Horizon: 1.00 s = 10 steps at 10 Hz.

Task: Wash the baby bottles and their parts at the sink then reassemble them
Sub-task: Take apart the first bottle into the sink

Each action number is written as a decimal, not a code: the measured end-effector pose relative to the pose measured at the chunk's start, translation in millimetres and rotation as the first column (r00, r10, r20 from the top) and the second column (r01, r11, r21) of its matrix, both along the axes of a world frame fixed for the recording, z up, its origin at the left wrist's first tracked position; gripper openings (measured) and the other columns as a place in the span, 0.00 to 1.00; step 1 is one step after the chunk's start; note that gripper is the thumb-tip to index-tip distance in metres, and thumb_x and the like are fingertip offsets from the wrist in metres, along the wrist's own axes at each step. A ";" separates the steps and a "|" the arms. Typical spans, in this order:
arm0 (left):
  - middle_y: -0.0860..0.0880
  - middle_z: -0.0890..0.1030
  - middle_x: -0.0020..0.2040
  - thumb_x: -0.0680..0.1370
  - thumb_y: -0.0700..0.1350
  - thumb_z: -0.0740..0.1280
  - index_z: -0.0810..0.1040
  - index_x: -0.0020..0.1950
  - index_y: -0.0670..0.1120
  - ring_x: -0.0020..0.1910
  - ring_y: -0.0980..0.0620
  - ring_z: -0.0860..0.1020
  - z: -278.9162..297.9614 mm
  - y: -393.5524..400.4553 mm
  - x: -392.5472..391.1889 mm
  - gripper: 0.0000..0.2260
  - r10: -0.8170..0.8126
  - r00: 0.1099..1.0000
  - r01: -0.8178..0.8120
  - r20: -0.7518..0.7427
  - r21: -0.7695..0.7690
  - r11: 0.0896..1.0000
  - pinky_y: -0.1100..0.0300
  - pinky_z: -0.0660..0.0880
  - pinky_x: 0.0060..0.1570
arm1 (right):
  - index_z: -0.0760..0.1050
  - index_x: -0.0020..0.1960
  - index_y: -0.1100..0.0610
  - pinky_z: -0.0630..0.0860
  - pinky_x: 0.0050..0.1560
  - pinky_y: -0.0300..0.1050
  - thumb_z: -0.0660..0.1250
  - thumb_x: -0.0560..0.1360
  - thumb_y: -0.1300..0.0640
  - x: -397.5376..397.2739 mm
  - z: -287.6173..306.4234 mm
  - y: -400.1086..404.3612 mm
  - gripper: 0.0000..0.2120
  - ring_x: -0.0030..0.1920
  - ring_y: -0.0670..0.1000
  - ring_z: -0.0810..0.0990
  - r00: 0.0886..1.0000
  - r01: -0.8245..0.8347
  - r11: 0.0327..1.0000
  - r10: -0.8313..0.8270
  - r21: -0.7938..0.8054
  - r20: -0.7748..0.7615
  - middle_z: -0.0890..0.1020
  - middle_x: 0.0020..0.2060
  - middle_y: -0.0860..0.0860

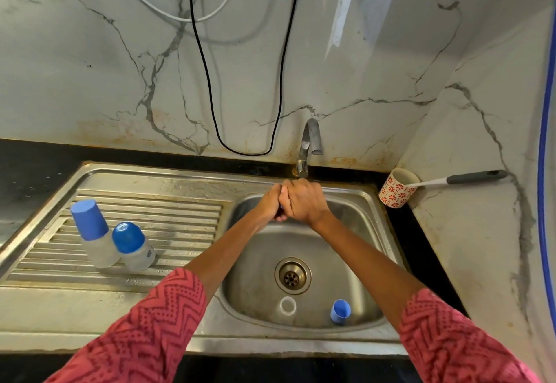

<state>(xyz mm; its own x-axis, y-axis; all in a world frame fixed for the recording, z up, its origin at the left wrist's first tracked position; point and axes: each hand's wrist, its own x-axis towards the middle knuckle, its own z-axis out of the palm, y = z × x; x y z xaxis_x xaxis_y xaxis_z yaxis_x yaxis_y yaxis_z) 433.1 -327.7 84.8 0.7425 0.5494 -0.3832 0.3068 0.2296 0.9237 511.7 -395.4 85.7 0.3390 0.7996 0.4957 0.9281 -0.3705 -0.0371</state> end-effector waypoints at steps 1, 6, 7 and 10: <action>0.48 0.76 0.36 0.83 0.48 0.50 0.73 0.39 0.48 0.43 0.49 0.74 -5.1 0.0 8.4 0.18 0.232 0.964 -0.233 0.129 -0.011 0.972 0.59 0.73 0.43 | 0.73 0.31 0.59 0.59 0.29 0.39 0.42 0.73 0.49 -11.6 10.8 8.5 0.26 0.24 0.52 0.72 0.995 0.053 0.998 -0.055 -0.030 -0.078 0.75 0.23 0.53; 0.35 0.75 0.57 0.83 0.44 0.51 0.72 0.61 0.34 0.51 0.44 0.71 -26.4 14.9 -1.4 0.17 0.188 0.980 -0.198 0.059 0.291 0.936 0.53 0.68 0.56 | 0.79 0.47 0.61 0.67 0.42 0.43 0.48 0.82 0.48 -36.6 7.7 21.5 0.25 0.42 0.52 0.73 0.627 0.404 0.891 -0.433 -0.205 -0.648 0.76 0.39 0.54; 0.42 0.72 0.44 0.83 0.44 0.49 0.71 0.51 0.40 0.43 0.48 0.70 -37.1 26.7 0.4 0.14 0.211 0.975 -0.221 0.076 0.181 0.958 0.60 0.72 0.43 | 0.78 0.41 0.60 0.70 0.35 0.44 0.53 0.81 0.46 -29.0 -5.1 18.7 0.23 0.35 0.52 0.75 0.409 0.303 0.945 -0.248 -0.126 -0.878 0.77 0.34 0.54; 0.46 0.72 0.32 0.83 0.46 0.52 0.74 0.43 0.43 0.30 0.54 0.68 -33.9 23.8 -10.9 0.15 0.184 0.980 -0.188 0.070 0.060 0.980 0.65 0.66 0.31 | 0.73 0.53 0.56 0.76 0.30 0.37 0.66 0.77 0.56 -11.6 -2.0 3.0 0.07 0.36 0.47 0.79 0.337 0.109 0.994 -0.061 -0.025 -0.940 0.79 0.39 0.51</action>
<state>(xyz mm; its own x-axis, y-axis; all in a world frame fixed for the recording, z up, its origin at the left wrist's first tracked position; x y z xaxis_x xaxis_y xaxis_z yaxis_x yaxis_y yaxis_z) 422.2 -303.9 50.9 0.6466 0.7026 -0.2969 0.2046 0.2153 0.9549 500.1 -392.4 83.7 0.6649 0.7274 -0.1696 0.2376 -0.4212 -0.8753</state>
